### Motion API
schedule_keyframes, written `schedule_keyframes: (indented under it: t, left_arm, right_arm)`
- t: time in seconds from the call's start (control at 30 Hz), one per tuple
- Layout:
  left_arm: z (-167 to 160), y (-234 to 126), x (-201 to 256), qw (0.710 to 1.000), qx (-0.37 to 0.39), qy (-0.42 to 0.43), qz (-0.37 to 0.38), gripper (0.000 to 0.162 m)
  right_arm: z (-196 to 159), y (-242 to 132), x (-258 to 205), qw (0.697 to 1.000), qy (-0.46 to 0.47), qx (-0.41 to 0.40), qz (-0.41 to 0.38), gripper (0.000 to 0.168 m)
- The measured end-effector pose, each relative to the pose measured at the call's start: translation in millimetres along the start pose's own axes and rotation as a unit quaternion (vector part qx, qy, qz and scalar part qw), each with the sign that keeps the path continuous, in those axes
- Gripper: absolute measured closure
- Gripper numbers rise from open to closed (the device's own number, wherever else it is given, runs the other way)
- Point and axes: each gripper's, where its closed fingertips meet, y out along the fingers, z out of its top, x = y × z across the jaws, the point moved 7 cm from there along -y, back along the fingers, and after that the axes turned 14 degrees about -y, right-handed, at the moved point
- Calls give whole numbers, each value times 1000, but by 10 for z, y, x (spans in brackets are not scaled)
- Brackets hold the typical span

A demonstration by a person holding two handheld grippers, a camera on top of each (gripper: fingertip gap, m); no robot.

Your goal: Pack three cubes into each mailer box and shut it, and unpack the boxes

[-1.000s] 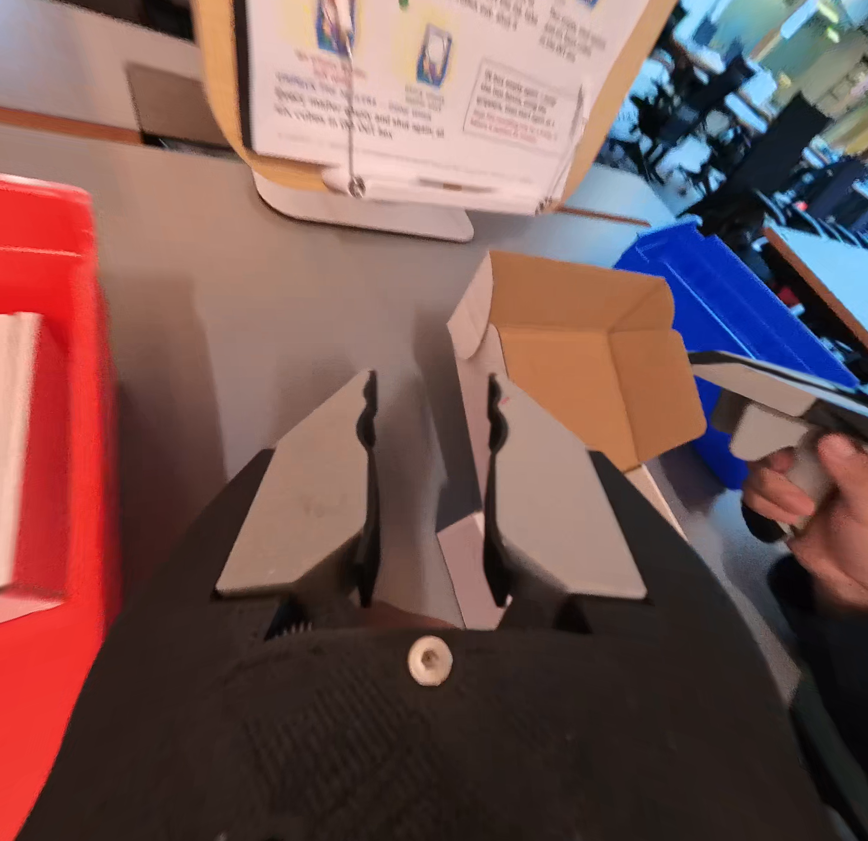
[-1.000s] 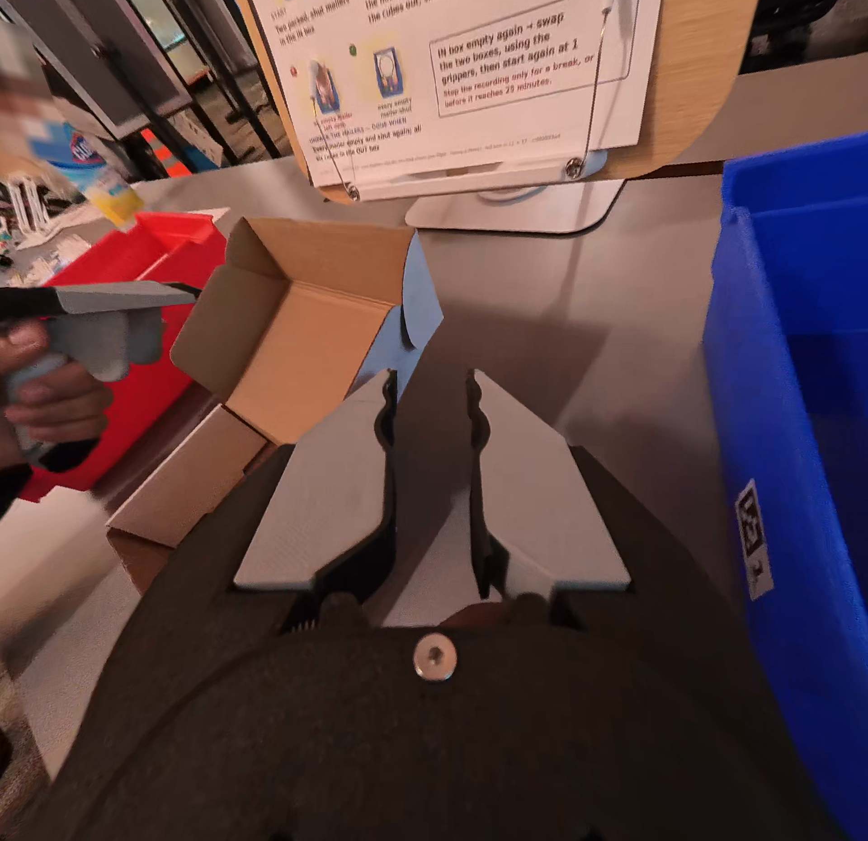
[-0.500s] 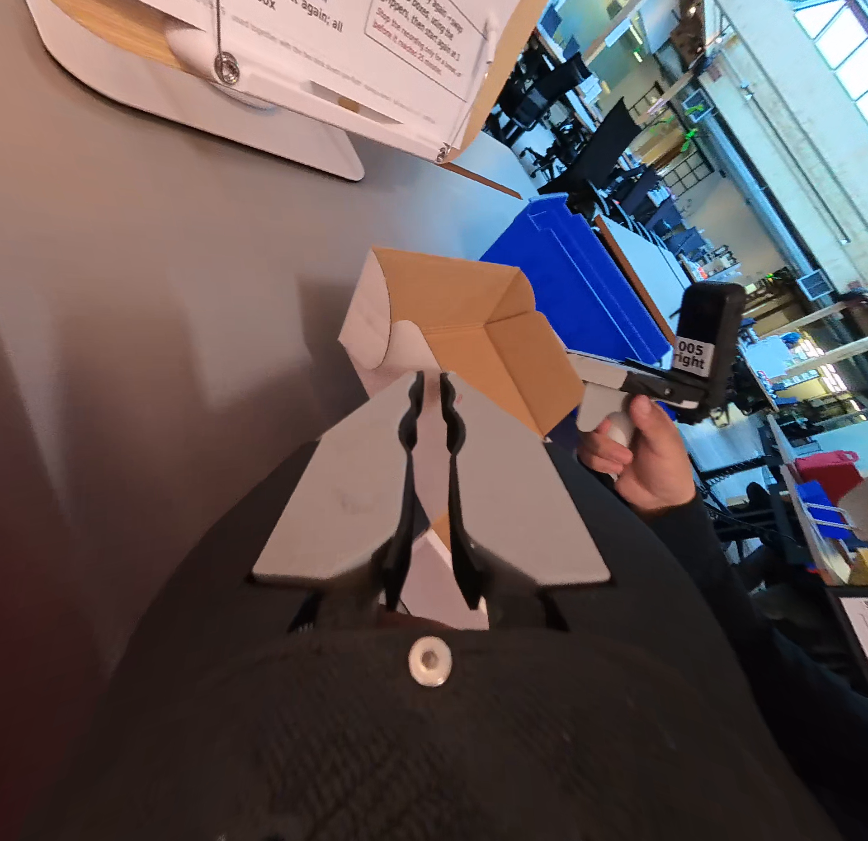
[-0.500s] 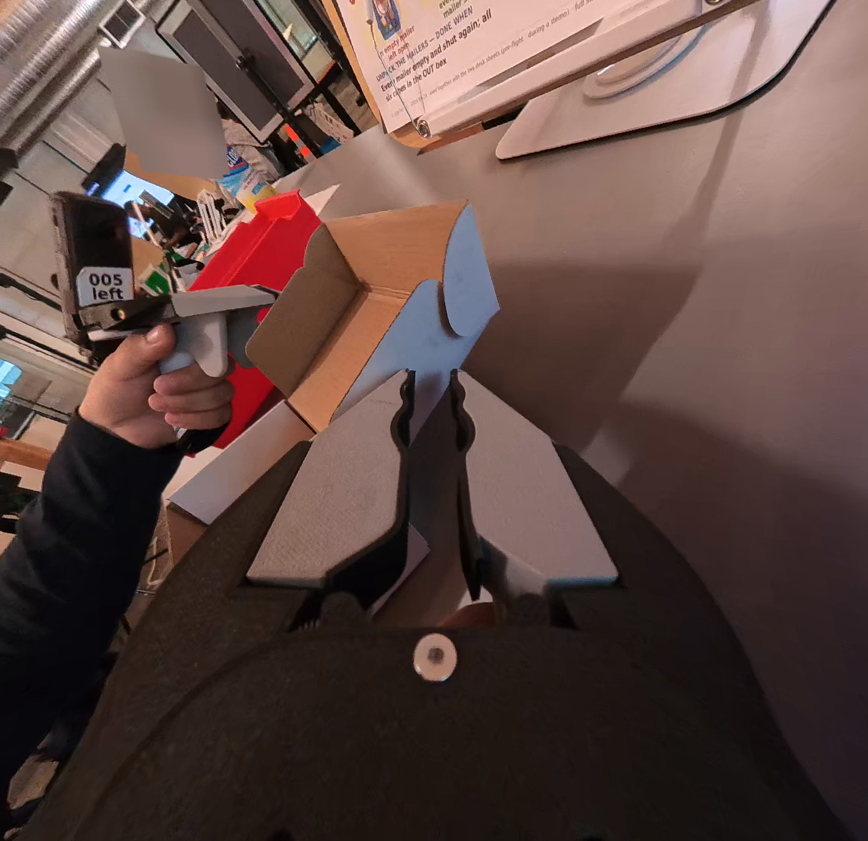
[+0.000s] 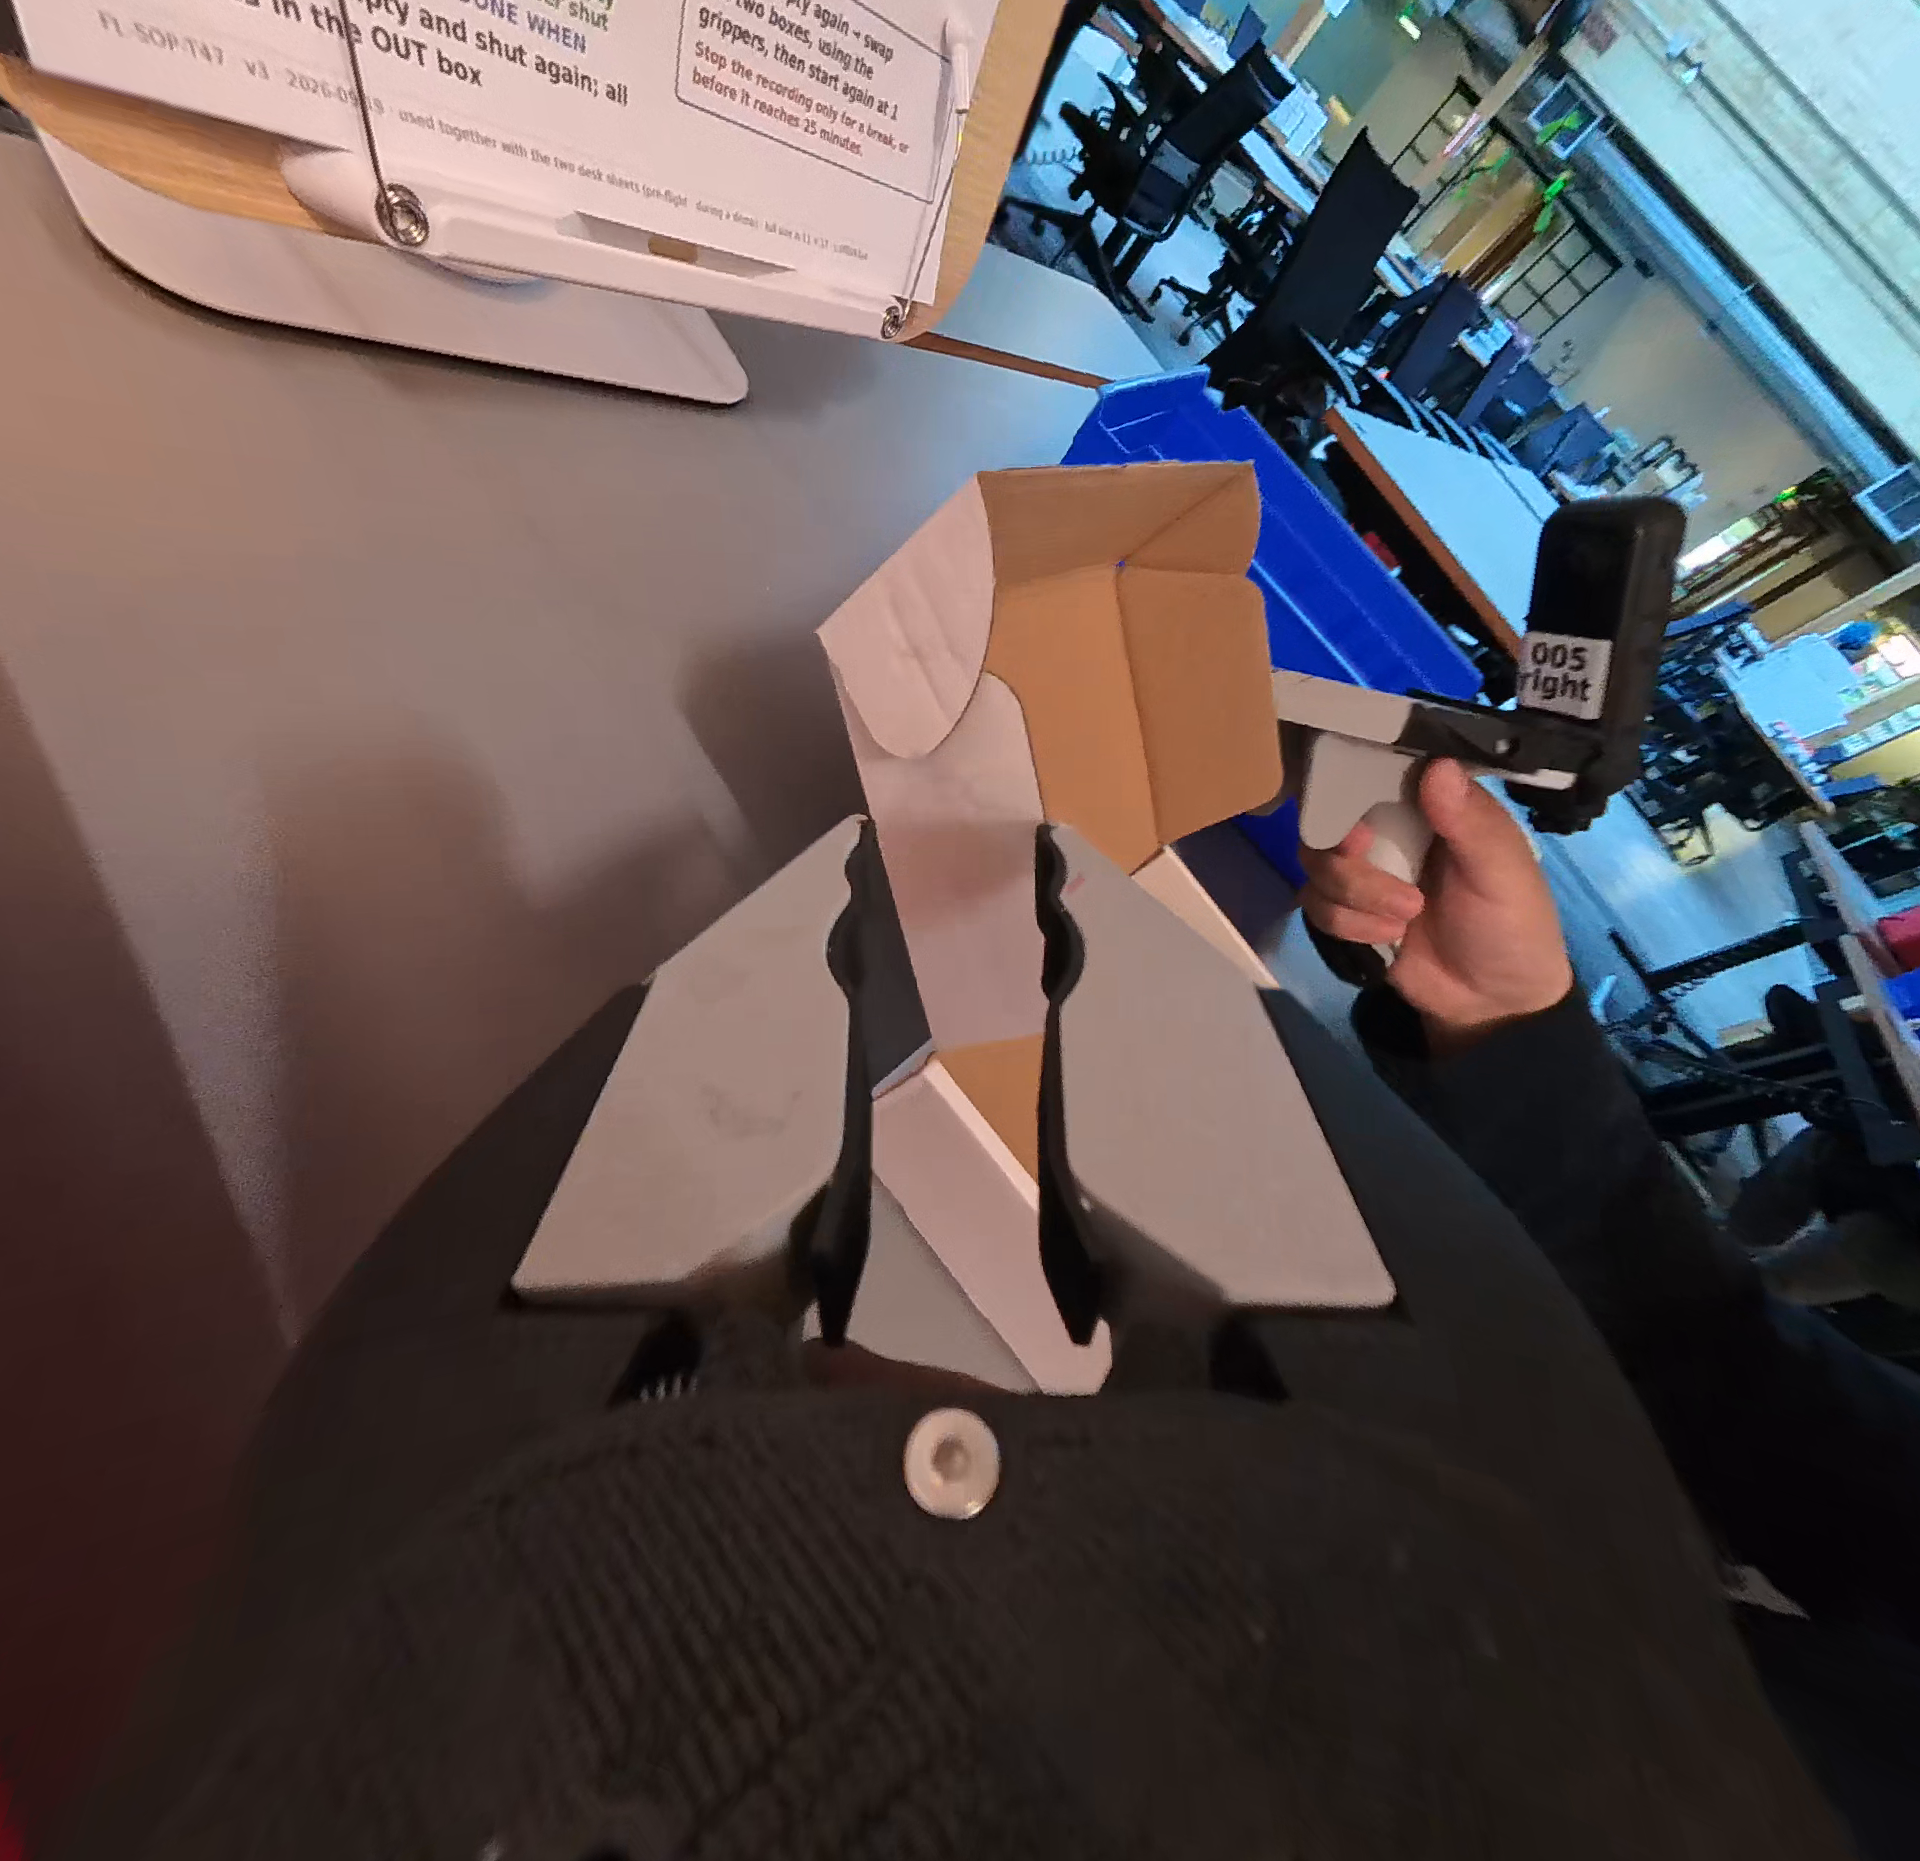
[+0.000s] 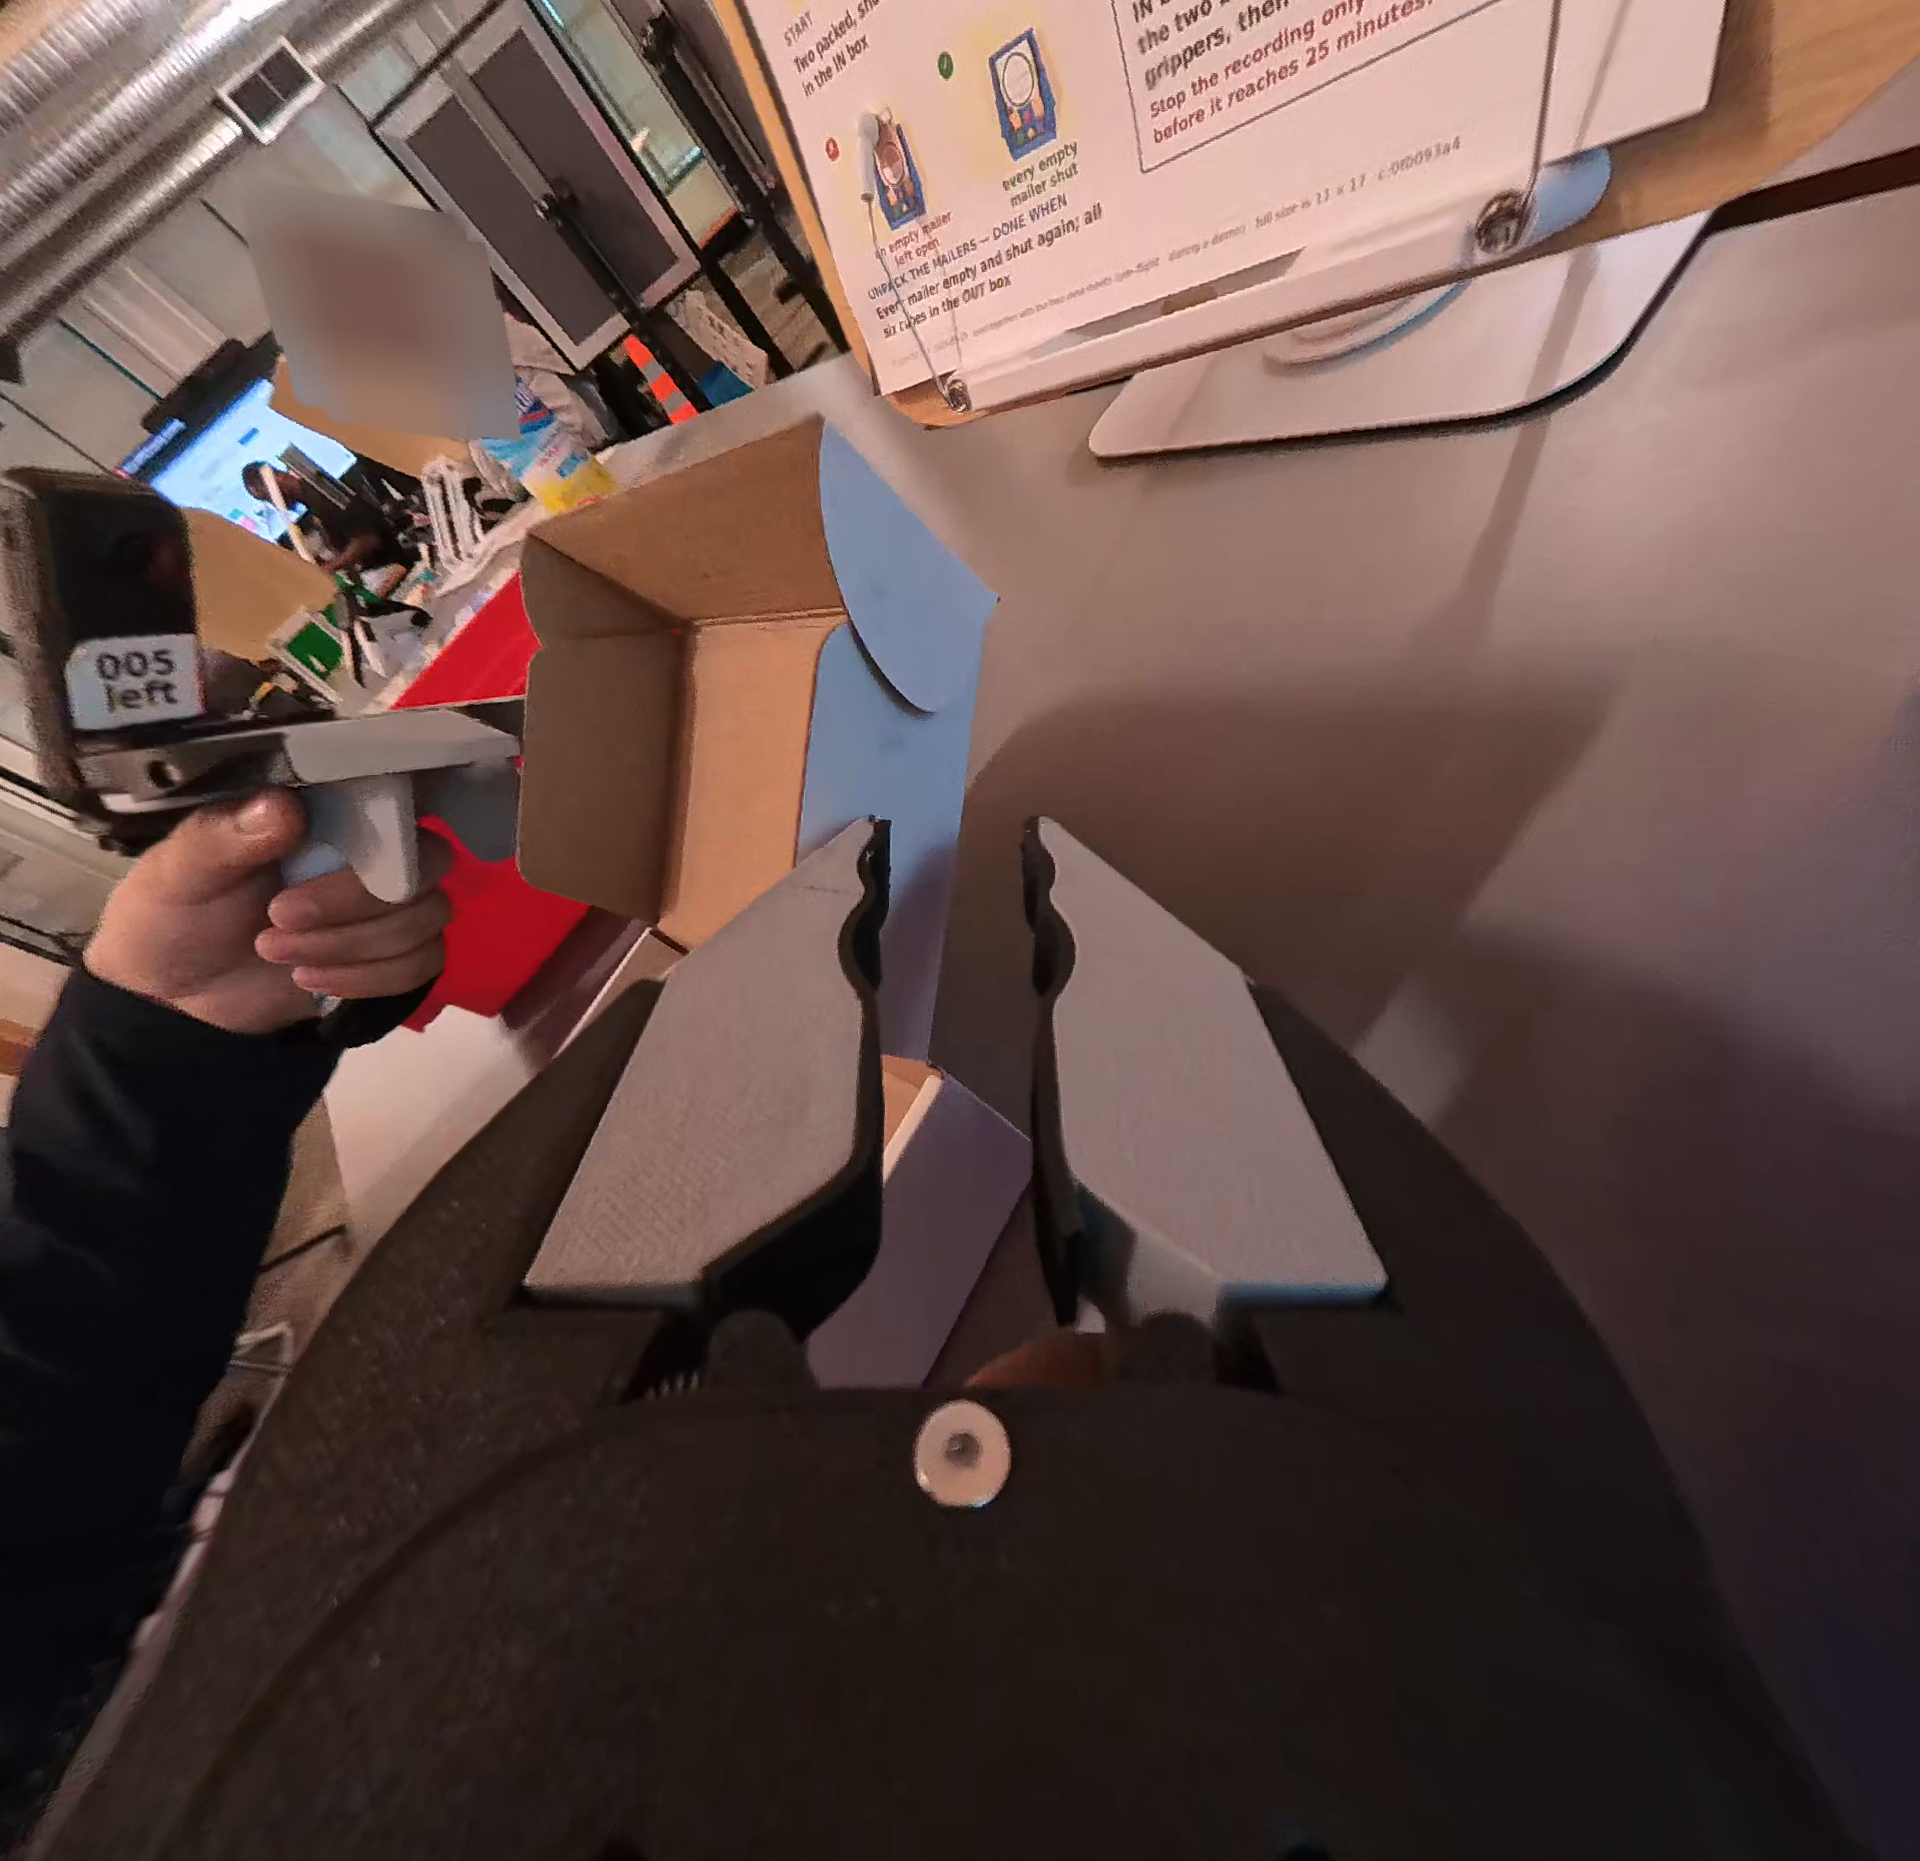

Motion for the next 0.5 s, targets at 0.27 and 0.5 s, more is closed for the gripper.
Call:
schedule_keyframes:
  t: [0.27, 0.5]
  left_arm:
    - [35, 49, 243, 996, -4, 71, 51, 125]
    - [127, 172, 198, 985, -7, 105, 136, 126]
  right_arm:
    - [193, -41, -57, 996, -62, -28, -50, 137]
    - [301, 117, -31, 990, -80, -87, -72, 137]
